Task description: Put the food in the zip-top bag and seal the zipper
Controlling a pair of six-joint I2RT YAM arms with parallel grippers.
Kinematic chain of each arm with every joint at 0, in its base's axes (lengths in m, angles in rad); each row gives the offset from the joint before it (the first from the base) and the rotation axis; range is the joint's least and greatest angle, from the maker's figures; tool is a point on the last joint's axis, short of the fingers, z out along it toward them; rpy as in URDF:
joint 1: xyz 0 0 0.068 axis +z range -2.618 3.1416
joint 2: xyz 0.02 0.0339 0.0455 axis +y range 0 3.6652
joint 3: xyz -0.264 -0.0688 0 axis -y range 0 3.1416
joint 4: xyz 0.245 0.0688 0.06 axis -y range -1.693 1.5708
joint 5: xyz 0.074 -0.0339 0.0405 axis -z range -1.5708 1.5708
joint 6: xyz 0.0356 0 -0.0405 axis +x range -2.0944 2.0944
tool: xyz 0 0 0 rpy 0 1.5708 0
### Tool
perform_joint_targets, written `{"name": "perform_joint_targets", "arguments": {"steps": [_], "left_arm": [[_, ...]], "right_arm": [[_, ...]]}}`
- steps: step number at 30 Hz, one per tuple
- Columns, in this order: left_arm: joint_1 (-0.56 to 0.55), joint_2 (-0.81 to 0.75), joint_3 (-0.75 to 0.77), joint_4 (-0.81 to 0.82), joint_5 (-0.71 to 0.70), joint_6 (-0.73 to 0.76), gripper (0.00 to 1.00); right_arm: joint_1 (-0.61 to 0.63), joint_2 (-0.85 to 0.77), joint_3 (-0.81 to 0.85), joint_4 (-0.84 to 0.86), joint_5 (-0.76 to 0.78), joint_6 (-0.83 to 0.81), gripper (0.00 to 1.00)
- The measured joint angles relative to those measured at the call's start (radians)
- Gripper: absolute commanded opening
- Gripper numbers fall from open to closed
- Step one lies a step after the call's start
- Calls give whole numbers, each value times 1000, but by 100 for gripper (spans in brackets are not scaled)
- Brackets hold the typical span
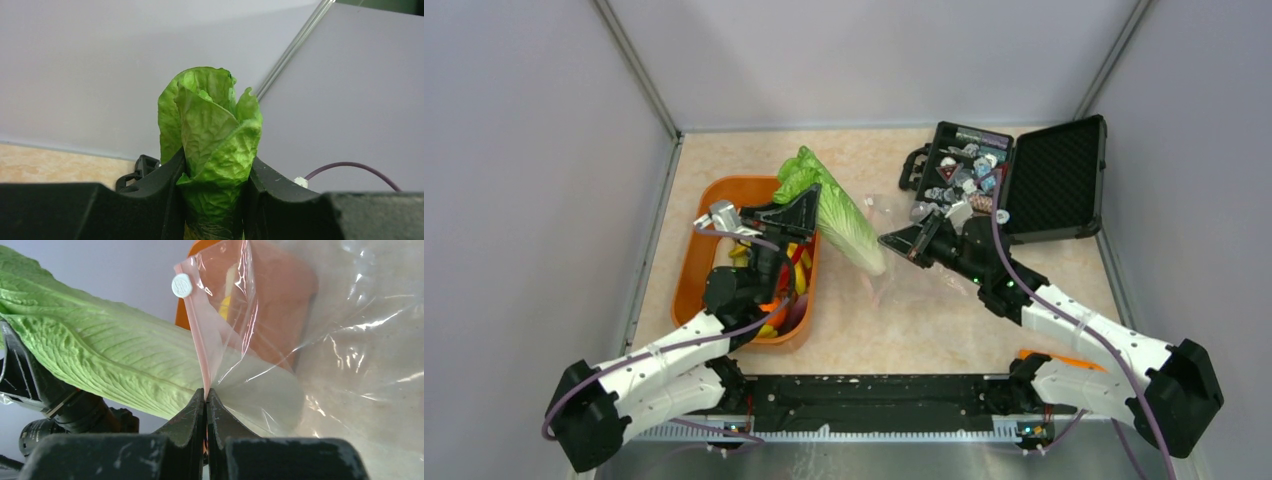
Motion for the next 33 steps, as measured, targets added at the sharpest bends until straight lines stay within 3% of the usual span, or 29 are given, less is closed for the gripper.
{"name": "perform_joint_targets", "arguments": {"steps": [9,16,33], "left_arm": [[-5,25,5,23,19,54,0],[-16,37,37,25,13,123,0],[-13,-11,36,75,20,-27,0]], "right_arm": [[0,0,0,34,-53,42,0],[0,0,-64,163,-77,187,0],[-25,-3,-118,346,-75,424,0]]}}
